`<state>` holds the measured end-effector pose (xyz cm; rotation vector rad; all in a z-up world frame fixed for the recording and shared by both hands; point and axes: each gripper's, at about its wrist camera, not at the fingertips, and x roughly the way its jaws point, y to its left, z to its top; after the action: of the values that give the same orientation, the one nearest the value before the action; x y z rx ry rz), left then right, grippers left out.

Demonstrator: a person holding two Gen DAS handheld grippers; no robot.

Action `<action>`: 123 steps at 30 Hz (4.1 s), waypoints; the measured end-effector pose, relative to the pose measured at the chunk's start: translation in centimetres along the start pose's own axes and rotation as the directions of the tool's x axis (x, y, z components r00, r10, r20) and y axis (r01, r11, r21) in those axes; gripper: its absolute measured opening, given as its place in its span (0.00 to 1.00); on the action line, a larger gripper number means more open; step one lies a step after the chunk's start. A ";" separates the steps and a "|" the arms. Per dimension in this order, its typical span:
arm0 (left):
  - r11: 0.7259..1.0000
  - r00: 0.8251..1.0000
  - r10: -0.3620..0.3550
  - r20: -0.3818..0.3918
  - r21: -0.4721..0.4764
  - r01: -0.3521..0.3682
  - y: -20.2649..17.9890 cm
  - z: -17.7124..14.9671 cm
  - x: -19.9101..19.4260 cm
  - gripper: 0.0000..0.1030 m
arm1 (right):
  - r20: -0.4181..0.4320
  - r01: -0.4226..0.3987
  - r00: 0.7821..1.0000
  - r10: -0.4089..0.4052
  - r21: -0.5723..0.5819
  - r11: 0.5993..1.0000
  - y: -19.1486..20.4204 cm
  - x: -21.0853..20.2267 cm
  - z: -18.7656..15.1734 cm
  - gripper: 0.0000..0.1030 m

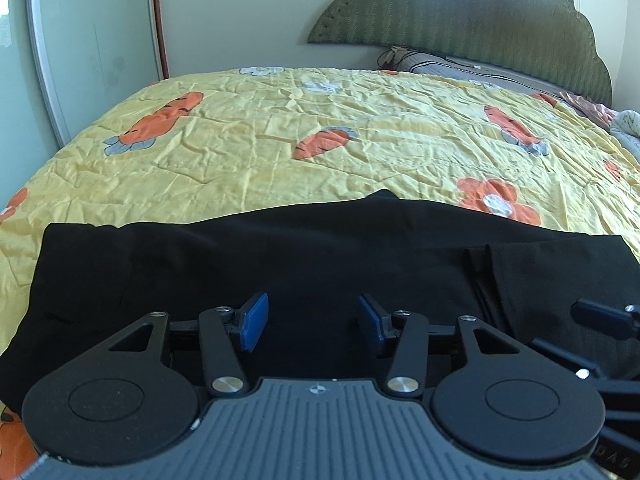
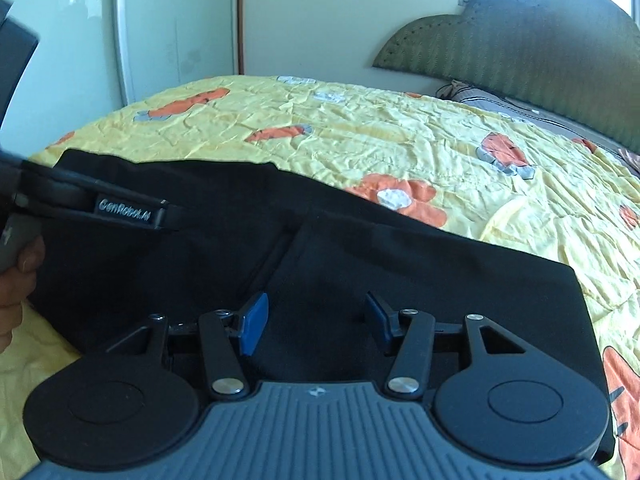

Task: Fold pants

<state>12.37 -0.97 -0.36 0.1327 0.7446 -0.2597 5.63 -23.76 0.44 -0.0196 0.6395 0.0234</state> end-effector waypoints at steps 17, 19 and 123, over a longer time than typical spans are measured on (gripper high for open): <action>0.978 0.992 0.112 0.051 -0.184 -0.101 9.0 -0.2 -5.2 0.62 | 0.118 -0.085 0.987 0.108 -0.179 0.980 7.5 -1.5 2.2 0.51; 0.967 0.986 0.158 0.060 -0.214 -0.142 10.8 -0.4 -6.6 0.62 | 0.129 -0.135 0.977 0.172 -0.258 0.957 10.1 -1.7 2.2 0.51; 0.965 0.939 -0.088 0.332 -0.204 0.162 -0.3 1.6 -11.2 0.18 | 0.286 -0.484 0.859 0.424 0.184 0.856 3.8 1.8 6.2 0.52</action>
<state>5.41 0.45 8.40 -0.1752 0.4537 -0.3069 10.65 -19.75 4.34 0.3796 0.3906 0.4039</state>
